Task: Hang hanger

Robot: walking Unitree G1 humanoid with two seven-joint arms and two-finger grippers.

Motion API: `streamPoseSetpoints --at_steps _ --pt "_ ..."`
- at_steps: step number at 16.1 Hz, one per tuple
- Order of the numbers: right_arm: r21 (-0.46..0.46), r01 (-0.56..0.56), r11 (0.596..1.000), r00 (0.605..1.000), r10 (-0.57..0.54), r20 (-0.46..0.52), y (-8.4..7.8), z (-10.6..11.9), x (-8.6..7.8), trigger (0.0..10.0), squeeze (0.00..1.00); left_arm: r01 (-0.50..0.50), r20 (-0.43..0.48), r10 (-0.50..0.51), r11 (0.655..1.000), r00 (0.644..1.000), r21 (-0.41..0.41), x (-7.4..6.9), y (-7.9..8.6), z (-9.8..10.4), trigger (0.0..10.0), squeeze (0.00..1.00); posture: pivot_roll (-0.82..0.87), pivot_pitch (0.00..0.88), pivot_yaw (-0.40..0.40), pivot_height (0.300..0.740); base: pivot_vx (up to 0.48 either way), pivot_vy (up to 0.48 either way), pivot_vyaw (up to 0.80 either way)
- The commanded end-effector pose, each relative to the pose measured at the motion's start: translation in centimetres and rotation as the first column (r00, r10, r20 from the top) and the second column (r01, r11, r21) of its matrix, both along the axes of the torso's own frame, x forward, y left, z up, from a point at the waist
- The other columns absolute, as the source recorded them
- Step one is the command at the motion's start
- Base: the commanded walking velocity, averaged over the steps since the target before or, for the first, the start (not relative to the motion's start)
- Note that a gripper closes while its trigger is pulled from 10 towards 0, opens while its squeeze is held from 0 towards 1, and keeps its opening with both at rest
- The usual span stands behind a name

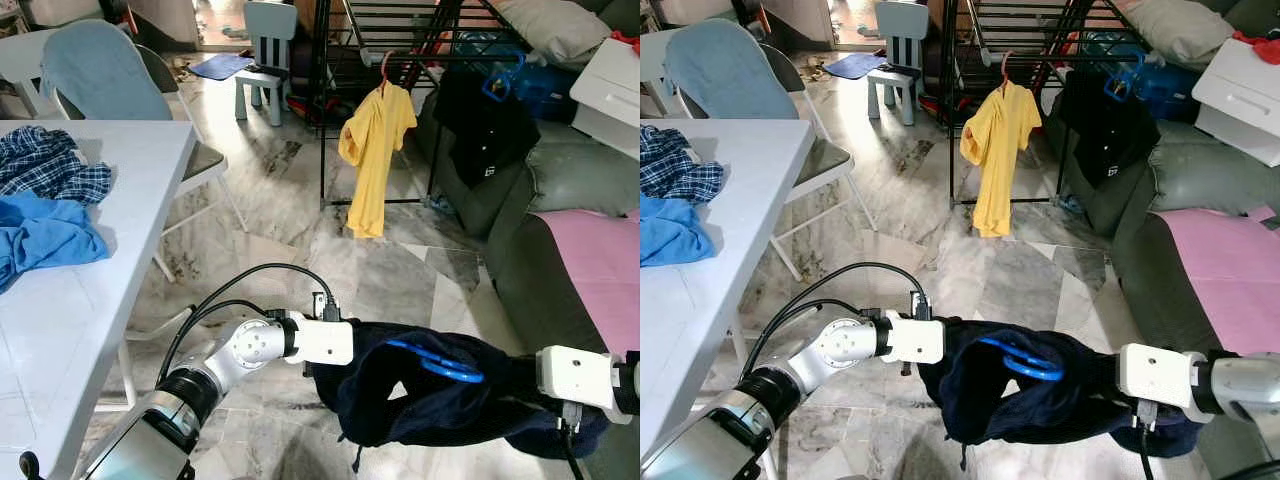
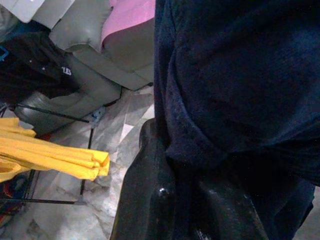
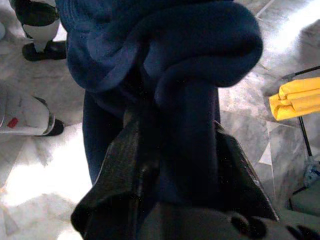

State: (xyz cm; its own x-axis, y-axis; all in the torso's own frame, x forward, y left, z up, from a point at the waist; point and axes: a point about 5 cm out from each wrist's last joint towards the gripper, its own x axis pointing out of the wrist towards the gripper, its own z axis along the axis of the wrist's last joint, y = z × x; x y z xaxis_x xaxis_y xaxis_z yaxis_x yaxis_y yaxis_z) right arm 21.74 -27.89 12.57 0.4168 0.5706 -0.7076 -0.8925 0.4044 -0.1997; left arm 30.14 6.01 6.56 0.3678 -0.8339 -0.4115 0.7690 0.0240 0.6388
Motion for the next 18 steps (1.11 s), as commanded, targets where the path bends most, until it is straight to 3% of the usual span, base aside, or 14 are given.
streamPoseSetpoints --at_steps 1,6,15,16,17,18 --pt "0.007 -0.018 1.0 1.0 0.018 -0.009 0.2 -0.2 0.0 0.0 0.0 -0.003 0.028 0.004 1.0 1.0 -0.03 0.4 -0.3 0.7 0.0 0.0 -0.02 0.0 -0.05 0.74 0.0 0.0 0.0" --pt "0.001 -0.004 1.0 1.0 0.004 -0.015 0.2 -0.7 -0.2 0.0 0.0 -0.025 0.031 0.027 0.998 0.999 -0.058 0.6 -0.3 1.0 0.0 0.0 -0.02 0.0 -0.051 0.74 0.0 0.0 0.0" --pt "0.098 0.088 0.991 0.996 -0.09 0.013 1.4 -2.3 -1.1 0.0 0.0 -0.046 0.036 0.049 0.995 0.998 -0.084 0.7 0.0 1.2 0.0 0.0 -0.01 0.0 -0.049 0.74 0.0 0.0 0.0" --pt "0.106 0.113 0.988 0.993 -0.116 0.029 1.4 -2.4 -1.1 0.0 0.0 -0.076 0.042 0.082 0.989 0.996 -0.124 0.9 -0.1 1.4 9.8 0.0 -0.01 0.0 -0.048 0.74 0.0 0.0 0.0" --pt "0.106 0.135 0.985 0.989 -0.141 0.048 1.4 -2.5 -1.0 0.0 0.0 -0.097 0.02 0.102 0.98 0.995 -0.174 1.0 -0.3 1.8 10.0 0.0 -0.01 0.0 -0.048 0.74 0.0 0.0 0.0" --pt "0.111 0.154 0.982 0.985 -0.161 0.057 1.4 -2.6 -1.0 0.0 0.0 -0.109 0.012 0.114 0.973 0.993 -0.205 1.1 -0.3 2.0 10.0 1.0 -0.01 0.0 -0.045 0.74 0.0 0.0 0.0"
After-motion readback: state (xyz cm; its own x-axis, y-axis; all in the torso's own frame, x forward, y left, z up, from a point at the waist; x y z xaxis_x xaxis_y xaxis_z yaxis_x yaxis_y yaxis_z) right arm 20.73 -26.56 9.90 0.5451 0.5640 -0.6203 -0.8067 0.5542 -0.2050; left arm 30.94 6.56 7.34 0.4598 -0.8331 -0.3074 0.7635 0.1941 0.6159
